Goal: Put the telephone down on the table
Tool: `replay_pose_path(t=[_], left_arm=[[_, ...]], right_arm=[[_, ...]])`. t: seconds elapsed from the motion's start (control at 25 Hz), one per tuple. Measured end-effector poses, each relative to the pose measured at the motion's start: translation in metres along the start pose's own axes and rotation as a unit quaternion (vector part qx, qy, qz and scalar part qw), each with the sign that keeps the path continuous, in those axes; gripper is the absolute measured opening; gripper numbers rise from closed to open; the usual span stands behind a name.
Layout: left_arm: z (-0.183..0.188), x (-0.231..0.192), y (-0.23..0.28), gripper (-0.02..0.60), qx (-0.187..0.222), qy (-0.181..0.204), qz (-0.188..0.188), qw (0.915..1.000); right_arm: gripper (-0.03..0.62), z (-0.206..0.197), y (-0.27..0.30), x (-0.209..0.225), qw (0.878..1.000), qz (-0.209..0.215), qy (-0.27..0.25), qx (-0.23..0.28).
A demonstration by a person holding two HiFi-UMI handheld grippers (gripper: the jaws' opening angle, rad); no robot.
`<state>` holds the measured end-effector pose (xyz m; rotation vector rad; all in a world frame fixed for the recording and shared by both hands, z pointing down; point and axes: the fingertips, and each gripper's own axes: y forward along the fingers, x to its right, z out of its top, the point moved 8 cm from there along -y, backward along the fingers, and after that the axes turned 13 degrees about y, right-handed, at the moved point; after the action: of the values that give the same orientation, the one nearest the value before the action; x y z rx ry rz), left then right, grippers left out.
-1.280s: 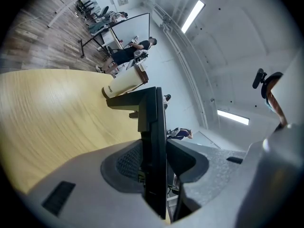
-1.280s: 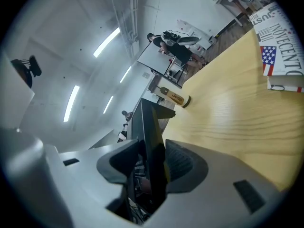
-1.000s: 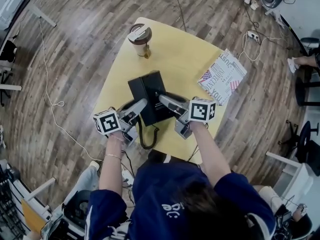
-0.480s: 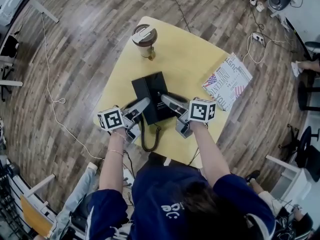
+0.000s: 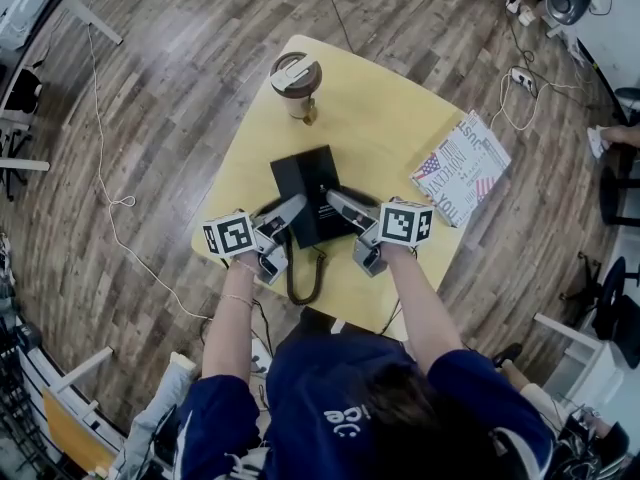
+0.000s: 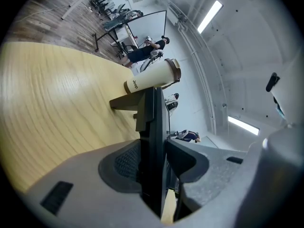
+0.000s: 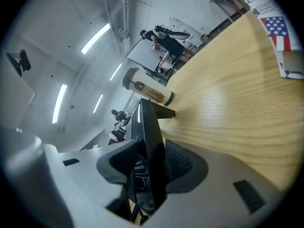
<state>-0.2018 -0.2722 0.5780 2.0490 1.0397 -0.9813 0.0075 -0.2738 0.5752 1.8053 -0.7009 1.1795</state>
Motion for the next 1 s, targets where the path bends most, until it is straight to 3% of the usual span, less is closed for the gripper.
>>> replay_pose_path(t=[0.44, 0.68, 0.84, 0.88, 0.92, 1.0], left_arm=[[-0.007, -0.003, 0.002, 0.164, -0.022, 0.013, 0.016, 0.9995], [-0.01, -0.002, 0.001, 0.166, -0.007, 0.027, 0.032, 0.9991], [-0.014, 0.0, -0.002, 0.169, -0.001, 0.044, 0.067, 0.9968], [-0.014, 0.002, -0.003, 0.17, -0.001, 0.056, 0.081, 0.9952], [-0.012, 0.005, -0.003, 0.174, -0.003, 0.074, 0.097, 0.9925], [-0.007, 0.012, -0.004, 0.178, -0.011, 0.116, 0.135, 0.9841]], right_arm=[[0.187, -0.004, 0.002, 0.006, 1.0, 0.0, -0.002, -0.001], [0.189, -0.005, 0.002, 0.009, 1.0, -0.01, -0.013, 0.003], [0.207, -0.008, 0.0, 0.005, 1.0, -0.014, -0.015, 0.012], [0.284, -0.008, 0.0, 0.0, 1.0, -0.009, -0.018, 0.013], [0.313, -0.007, -0.001, -0.004, 0.999, -0.008, -0.026, 0.017], [0.318, -0.003, -0.004, -0.013, 0.998, -0.016, -0.049, 0.033]])
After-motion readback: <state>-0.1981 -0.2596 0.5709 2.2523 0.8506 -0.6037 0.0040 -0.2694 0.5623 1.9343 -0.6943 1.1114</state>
